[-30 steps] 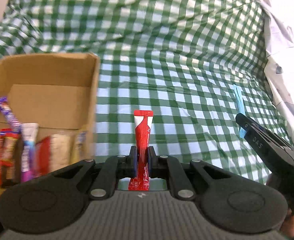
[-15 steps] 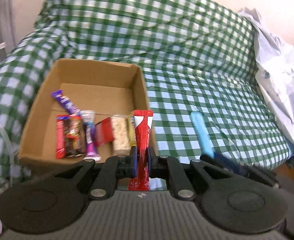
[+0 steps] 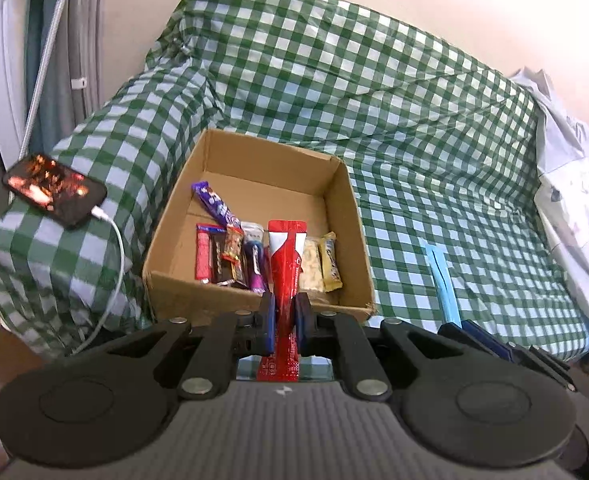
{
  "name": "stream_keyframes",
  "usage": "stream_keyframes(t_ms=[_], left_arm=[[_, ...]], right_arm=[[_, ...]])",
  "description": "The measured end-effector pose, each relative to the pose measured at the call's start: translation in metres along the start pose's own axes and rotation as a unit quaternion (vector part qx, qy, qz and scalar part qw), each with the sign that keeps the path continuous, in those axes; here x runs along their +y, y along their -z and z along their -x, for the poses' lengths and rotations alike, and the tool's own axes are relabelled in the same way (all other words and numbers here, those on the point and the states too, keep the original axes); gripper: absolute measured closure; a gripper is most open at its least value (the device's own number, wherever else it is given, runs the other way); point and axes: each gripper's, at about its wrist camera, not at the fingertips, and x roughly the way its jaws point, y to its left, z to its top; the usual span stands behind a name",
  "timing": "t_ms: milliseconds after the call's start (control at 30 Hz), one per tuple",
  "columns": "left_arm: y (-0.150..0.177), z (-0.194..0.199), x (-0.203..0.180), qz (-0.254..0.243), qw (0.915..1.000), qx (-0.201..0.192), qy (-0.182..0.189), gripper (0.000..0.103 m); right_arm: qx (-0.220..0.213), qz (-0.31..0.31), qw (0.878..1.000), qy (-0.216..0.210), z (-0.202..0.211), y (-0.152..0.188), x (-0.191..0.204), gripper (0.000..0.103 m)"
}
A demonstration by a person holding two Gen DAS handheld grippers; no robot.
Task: Organize snacks
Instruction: 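Carry the red and blue stick packets with both tools over the box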
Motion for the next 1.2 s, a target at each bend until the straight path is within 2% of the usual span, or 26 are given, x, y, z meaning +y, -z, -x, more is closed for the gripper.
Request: stream_keyframes(t_ms=[200,533,1200], left_arm=[[0.004,0.004,-0.002,0.001,1.0,-0.002,-0.001,0.092],[0.001,-0.002,0.012,0.006,1.0,0.004,-0.001,0.092],[-0.041,-0.069,0.035,-0.025,0.9989,0.038,-0.011,0.092]], right_arm=[[-0.006,0.002,1.0,-0.002,0.011,0.006,0.003,0.084],[0.009,0.022,1.0,0.001,-0.001,0.002,0.011,0.084],[0.053,0.051,0.997,0.006,-0.068,-0.022,0.032,0.084]])
